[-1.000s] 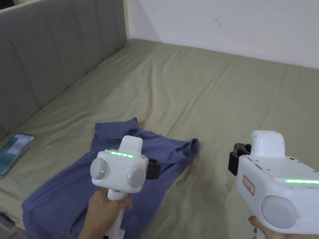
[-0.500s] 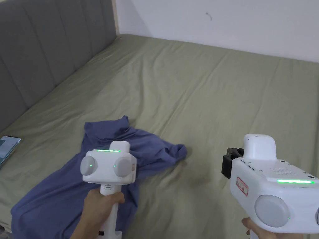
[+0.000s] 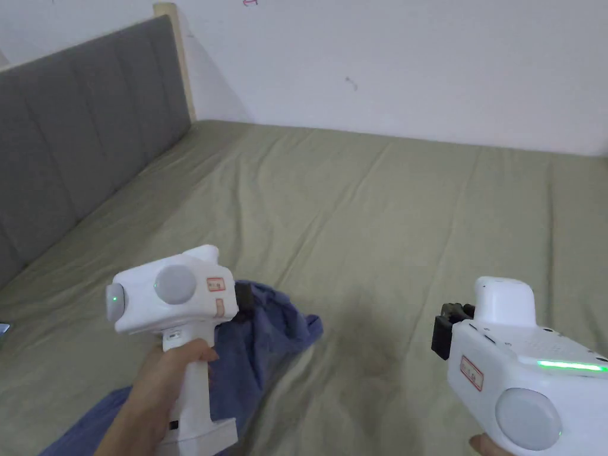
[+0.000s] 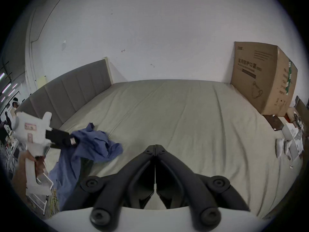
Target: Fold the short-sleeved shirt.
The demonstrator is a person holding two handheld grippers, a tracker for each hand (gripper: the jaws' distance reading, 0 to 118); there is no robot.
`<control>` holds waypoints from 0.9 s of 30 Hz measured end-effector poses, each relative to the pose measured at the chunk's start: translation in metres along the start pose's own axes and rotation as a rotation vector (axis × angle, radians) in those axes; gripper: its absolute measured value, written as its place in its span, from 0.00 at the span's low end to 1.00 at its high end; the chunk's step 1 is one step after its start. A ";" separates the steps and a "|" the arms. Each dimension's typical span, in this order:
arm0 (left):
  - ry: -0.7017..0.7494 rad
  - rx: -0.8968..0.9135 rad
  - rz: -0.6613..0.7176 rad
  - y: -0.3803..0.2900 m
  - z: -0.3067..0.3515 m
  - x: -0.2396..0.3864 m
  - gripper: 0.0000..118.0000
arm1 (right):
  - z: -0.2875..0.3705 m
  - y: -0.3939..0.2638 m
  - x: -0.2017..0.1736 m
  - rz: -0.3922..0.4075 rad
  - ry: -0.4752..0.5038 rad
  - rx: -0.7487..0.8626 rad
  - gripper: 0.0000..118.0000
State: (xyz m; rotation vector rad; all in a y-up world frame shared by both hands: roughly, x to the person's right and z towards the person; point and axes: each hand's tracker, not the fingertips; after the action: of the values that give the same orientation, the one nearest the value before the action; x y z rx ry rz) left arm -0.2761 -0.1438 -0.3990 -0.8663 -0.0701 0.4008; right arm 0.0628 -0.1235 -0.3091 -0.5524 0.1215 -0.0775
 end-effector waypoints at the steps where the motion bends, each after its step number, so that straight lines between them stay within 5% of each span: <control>1: -0.011 0.023 -0.041 0.006 0.002 0.022 0.07 | 0.006 0.002 0.007 -0.010 -0.015 0.012 0.00; 8: -0.372 0.042 -0.151 0.015 0.012 0.190 0.07 | 0.062 0.021 0.082 -0.106 -0.194 0.123 0.00; 14: -0.602 -0.051 -0.295 -0.047 -0.001 0.307 0.07 | 0.124 0.025 0.157 -0.211 -0.377 0.218 0.00; 17: -0.540 -0.150 -0.419 -0.101 -0.028 0.336 0.07 | 0.145 0.018 0.184 -0.260 -0.432 0.234 0.00; 21: -0.400 -0.329 -0.582 -0.187 -0.082 0.348 0.07 | 0.148 0.005 0.200 -0.206 -0.529 0.183 0.00; 27: -0.259 -0.429 -0.762 -0.274 -0.119 0.326 0.07 | 0.135 -0.011 0.204 -0.234 -0.482 0.126 0.00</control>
State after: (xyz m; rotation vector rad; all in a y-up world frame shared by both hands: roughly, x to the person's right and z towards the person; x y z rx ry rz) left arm 0.1371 -0.2682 -0.3034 -1.1283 -0.7237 -0.2348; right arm 0.2824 -0.0844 -0.2083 -0.4446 -0.4161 -0.1759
